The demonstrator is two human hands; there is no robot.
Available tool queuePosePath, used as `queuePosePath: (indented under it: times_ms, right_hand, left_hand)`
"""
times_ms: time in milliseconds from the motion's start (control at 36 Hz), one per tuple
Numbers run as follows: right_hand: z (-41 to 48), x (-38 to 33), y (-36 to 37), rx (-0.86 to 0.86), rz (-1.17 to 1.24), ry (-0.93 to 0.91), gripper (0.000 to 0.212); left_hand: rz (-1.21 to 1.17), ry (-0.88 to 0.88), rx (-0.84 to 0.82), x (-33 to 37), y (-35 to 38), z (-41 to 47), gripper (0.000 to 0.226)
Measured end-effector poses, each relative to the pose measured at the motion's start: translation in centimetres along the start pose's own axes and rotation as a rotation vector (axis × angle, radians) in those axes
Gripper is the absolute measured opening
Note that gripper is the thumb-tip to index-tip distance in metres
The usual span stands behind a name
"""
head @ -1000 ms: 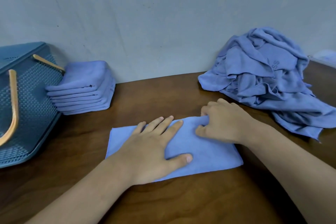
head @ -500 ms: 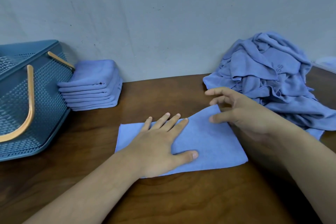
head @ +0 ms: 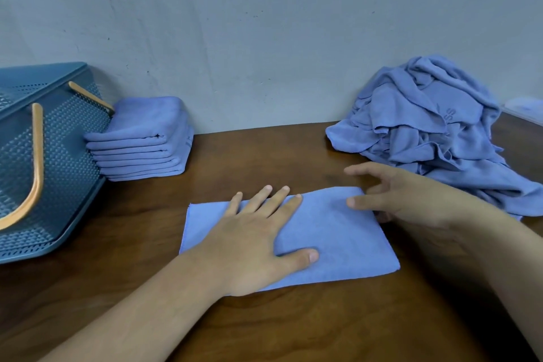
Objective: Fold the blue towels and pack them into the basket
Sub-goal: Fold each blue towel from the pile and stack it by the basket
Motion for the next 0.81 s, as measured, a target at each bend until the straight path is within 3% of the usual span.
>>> queuePosePath:
  times_ms: [139,278,389,528,611,694,750,806]
  right_hand:
    - [0.3,0.0,0.9,0.106,0.011,-0.131,0.034]
    - [0.7,0.7,1.5,0.218,0.095,-0.129,0.013]
    - [1.0,1.1,1.6,0.295,0.101,-0.103,0.010]
    - [1.1,1.4,1.8,0.312,0.104,-0.039,0.022]
    - [0.4,0.8,2.1,0.177,0.170,0.016,0.034]
    - [-0.3,1.0,2.4,0.087,0.102,-0.033,0.052]
    - [-1.1,1.5,2.7,0.120,0.022,-0.079,0.074]
    - [-1.8,1.8,3.1,0.170,-0.105,-0.155,0.076]
  left_hand:
    - [0.007,-0.001,0.003,0.1,0.0,0.1,0.095]
    - [0.004,-0.004,0.006,0.0,0.1,0.1,0.094]
    - [-0.011,-0.024,0.021,0.0,0.2,0.1,0.095]
    - [-0.034,-0.059,0.046,0.1,0.2,0.2,0.093]
    - [-0.036,-0.056,0.051,0.2,0.1,0.2,0.094]
    - [-0.046,-0.058,0.058,0.1,0.2,0.2,0.091]
    - [-0.047,-0.065,0.073,-0.1,0.3,0.4,0.086]
    - [-0.059,-0.067,0.084,-0.2,0.3,0.4,0.082]
Point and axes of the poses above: each hand's wrist, its own z-axis towards the middle knuckle, its own y-axis out of the palm, x = y × z, the point moved 2 cm from there along z, towards the middle knuckle, and after that the axes turned 1 degree about -z, right-handed, at the moved point
